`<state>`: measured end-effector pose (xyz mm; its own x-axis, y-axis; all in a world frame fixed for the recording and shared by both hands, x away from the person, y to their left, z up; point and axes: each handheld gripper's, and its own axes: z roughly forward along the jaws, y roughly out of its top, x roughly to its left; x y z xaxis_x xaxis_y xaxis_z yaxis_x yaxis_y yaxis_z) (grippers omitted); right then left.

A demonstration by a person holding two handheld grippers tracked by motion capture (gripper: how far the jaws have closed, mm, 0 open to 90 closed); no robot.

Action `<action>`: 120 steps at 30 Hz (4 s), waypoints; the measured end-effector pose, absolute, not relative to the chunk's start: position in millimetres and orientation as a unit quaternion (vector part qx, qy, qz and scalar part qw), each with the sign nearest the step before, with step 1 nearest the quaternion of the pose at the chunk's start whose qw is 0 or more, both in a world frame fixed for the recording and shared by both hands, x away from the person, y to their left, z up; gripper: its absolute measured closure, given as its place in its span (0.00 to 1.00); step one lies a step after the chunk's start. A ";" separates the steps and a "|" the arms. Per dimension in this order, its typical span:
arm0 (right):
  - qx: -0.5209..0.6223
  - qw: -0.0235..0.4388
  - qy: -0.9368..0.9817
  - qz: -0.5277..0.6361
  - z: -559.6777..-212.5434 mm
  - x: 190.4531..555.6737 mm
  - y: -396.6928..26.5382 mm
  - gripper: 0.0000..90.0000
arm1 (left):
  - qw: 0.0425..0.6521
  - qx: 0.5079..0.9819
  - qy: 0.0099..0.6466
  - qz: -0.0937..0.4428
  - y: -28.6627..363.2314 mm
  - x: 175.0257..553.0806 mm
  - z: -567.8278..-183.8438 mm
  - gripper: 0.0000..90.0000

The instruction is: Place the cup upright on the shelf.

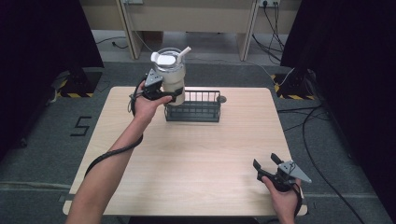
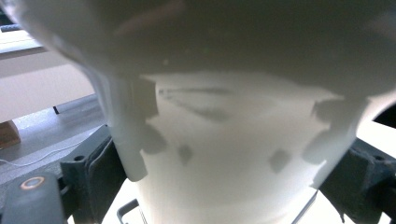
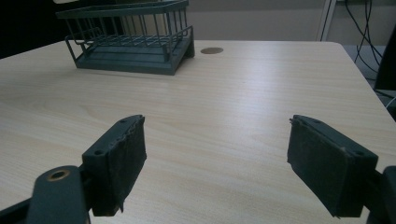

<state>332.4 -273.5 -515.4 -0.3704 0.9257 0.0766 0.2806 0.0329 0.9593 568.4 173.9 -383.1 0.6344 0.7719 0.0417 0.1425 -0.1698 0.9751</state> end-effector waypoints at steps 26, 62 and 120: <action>0.465 0.312 0.647 0.518 -515.4 332.1 -274.2 0.22 | 0.560 0.717 0.319 0.267 141.2 588.4 -383.1 0.12; 0.463 0.310 0.648 0.520 -515.4 332.0 -274.2 0.22 | 0.541 0.730 0.336 0.249 122.5 605.9 -407.0 0.12; 0.456 0.312 0.654 0.517 -515.2 332.1 -272.7 0.22 | 0.541 0.731 0.340 0.238 131.5 603.6 -450.8 0.11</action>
